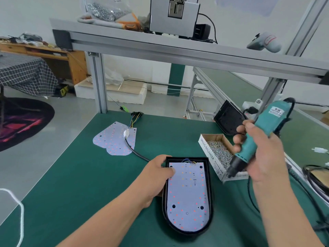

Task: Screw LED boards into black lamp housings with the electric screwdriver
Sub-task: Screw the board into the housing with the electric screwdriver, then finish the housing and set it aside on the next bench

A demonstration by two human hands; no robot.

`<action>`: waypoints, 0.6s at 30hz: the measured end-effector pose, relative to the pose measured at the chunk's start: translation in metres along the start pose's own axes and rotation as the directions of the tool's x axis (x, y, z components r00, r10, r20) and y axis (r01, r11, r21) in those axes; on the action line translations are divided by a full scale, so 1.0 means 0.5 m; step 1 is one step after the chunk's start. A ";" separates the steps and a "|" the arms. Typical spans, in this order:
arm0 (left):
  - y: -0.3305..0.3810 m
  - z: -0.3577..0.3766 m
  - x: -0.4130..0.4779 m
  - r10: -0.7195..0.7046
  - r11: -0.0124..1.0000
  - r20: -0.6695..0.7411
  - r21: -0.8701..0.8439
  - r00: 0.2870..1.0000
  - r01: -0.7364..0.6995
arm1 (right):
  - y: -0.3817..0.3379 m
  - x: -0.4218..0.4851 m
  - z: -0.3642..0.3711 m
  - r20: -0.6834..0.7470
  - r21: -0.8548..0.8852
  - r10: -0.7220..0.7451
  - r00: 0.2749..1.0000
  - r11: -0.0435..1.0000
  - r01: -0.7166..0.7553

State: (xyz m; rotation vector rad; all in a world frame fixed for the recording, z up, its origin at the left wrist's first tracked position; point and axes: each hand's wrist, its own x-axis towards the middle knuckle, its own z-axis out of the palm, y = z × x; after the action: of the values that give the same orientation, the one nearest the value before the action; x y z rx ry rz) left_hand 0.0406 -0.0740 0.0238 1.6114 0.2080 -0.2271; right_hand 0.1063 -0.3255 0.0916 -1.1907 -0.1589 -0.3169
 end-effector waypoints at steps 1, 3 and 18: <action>0.002 -0.001 0.000 -0.006 1.000 0.008 -0.003 1.000 0.006 | -0.002 0.009 -0.017 -0.040 -0.037 0.020 0.999 0.999 -0.021; 0.007 -0.001 -0.002 -0.021 1.000 0.022 -0.006 1.000 0.022 | -0.010 0.026 -0.059 -0.122 -0.053 0.067 0.990 0.996 -0.074; 0.014 -0.002 -0.008 -0.035 0.997 -0.013 -0.062 0.999 0.034 | -0.001 0.035 -0.286 -0.096 -0.938 0.214 0.972 0.308 -0.160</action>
State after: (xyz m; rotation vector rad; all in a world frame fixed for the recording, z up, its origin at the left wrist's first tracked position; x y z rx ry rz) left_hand 0.0386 -0.0733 0.0318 1.5495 0.2516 -0.2340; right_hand 0.1164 -0.4611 0.0445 -2.4126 0.1839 -0.1439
